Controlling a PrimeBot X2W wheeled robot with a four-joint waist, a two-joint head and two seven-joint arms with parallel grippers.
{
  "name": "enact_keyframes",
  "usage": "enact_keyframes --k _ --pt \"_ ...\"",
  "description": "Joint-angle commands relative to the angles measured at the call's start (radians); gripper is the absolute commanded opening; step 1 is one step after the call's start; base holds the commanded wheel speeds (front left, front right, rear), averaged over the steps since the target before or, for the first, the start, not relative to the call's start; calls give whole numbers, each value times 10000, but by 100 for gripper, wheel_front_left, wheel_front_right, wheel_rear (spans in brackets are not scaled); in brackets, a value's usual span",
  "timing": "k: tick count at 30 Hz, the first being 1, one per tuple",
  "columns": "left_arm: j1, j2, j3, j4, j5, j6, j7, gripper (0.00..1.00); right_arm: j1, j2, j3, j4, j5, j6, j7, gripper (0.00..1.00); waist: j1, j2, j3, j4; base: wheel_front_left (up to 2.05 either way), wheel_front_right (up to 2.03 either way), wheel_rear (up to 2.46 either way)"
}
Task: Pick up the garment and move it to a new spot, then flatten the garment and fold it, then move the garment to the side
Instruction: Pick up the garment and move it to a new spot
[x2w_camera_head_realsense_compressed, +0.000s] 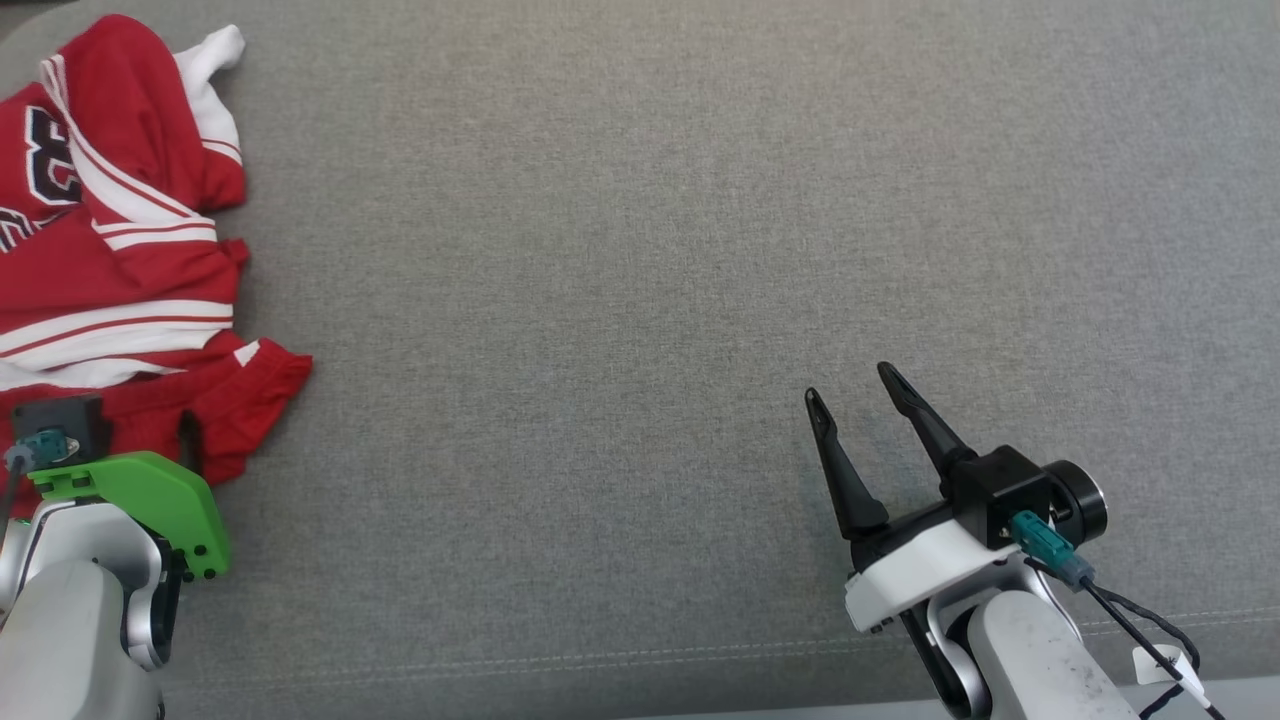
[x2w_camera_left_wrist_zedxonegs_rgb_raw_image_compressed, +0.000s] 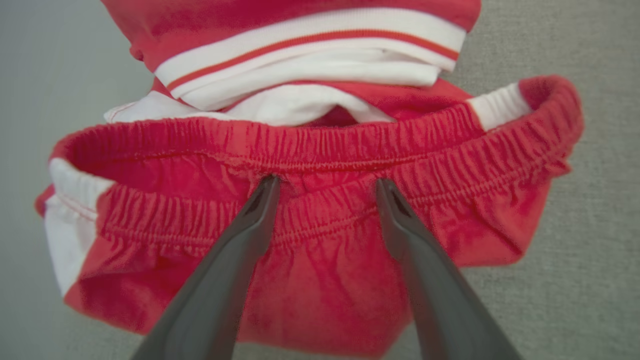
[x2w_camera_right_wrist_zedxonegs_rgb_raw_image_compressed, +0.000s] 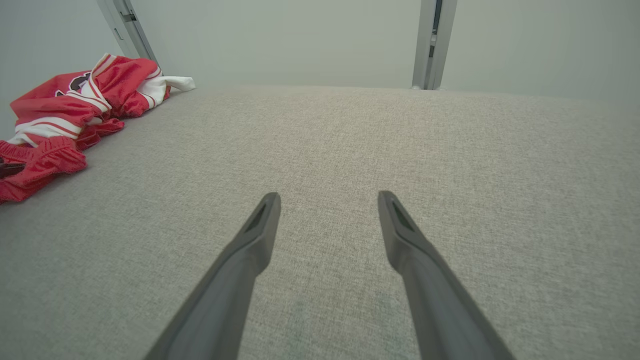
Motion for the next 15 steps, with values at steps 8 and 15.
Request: enact_keyframes --k 8,15 --pt "-525 -38 21 831 -54 185 -170 19 -354 -32 107 112 33 1 -97 100 -2 0 709 -519 0 0 0" --pt "-469 -31 -218 815 58 11 -493 0 -350 -32 45 281 94 1 -129 100 -2 0 501 -459 0 0 0"
